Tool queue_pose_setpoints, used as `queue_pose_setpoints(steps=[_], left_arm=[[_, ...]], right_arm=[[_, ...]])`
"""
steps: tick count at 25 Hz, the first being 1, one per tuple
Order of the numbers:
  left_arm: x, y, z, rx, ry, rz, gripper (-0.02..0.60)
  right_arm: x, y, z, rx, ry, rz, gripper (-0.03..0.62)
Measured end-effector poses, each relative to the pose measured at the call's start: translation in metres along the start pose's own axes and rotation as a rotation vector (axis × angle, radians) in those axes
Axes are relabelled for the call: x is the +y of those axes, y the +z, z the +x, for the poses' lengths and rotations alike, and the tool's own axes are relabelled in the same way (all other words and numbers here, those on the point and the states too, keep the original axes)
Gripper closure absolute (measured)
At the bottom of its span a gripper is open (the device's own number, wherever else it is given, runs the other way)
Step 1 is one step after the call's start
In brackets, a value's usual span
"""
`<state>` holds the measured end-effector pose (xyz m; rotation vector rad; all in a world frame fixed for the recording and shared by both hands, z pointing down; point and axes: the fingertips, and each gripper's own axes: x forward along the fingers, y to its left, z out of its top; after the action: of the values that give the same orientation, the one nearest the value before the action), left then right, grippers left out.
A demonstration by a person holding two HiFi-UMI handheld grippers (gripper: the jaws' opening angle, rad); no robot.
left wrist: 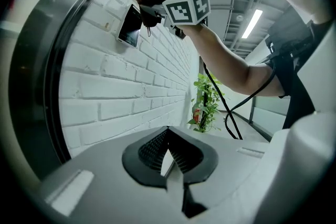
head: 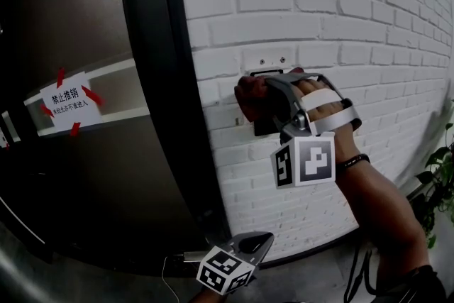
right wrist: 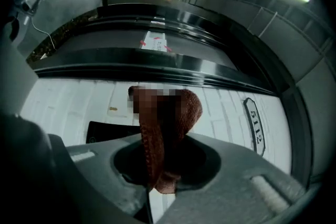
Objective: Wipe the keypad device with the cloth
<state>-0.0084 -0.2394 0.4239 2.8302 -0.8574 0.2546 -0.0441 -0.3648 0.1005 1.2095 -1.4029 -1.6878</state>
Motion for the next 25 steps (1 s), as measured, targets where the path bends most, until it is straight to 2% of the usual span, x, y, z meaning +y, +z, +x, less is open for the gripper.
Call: queue_pose_setpoints(steps=[7, 13, 25], left_arm=[[0.002, -0.003, 0.002, 0.0, 0.005, -0.006, 0.565], [0.006, -0.005, -0.001, 0.013, 0.004, -0.02, 0.565], [0.005, -0.005, 0.002, 0.014, -0.002, -0.013, 0.565]], right_arm=[[0.002, -0.007, 0.024, 0.025, -0.004, -0.036, 0.543], [0.017, -0.01, 0.028, 0.029, -0.053, -0.002, 0.543], [0.044, -0.015, 0.017, 0.036, -0.017, 0.005, 0.543]])
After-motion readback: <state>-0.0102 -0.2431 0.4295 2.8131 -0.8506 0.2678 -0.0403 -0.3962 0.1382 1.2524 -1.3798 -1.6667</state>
